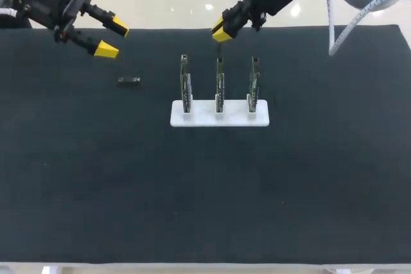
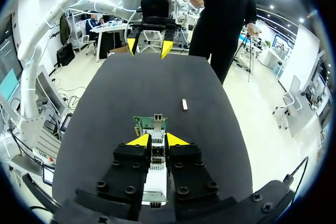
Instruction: Pick up the optical module with the left hand, and insert it into the network port with the right hand.
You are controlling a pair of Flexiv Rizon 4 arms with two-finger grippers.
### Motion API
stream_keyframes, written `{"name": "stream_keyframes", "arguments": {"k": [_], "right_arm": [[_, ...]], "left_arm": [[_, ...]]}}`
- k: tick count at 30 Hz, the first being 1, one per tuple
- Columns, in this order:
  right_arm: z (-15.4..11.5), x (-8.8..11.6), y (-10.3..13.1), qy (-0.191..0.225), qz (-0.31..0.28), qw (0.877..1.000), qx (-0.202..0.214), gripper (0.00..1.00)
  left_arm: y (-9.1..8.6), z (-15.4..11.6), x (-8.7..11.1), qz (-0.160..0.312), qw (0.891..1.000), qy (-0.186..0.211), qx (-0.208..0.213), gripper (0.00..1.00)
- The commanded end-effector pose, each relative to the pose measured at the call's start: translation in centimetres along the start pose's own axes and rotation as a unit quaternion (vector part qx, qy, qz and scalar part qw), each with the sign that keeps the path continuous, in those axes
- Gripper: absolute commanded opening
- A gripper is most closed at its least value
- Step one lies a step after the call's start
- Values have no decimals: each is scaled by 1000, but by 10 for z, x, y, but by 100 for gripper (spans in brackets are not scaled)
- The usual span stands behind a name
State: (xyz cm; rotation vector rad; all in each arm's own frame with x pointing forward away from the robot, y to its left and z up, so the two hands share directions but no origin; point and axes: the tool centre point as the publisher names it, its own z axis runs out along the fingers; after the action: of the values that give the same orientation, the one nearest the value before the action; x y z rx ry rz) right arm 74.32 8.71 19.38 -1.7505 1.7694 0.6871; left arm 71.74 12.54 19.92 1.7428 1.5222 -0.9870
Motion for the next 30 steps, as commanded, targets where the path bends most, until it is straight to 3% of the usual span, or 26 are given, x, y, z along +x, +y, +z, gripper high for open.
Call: {"name": "stream_keyframes", "arguments": {"k": [1,30], "right_arm": [[1,2,0,-2,1,1000,-1,0],[5,7,2,1,4,1000,-2,0]], "left_arm": [[1,0,0,0,1000,1,1,100],[1,0,0,0,1000,1,1,100]]}}
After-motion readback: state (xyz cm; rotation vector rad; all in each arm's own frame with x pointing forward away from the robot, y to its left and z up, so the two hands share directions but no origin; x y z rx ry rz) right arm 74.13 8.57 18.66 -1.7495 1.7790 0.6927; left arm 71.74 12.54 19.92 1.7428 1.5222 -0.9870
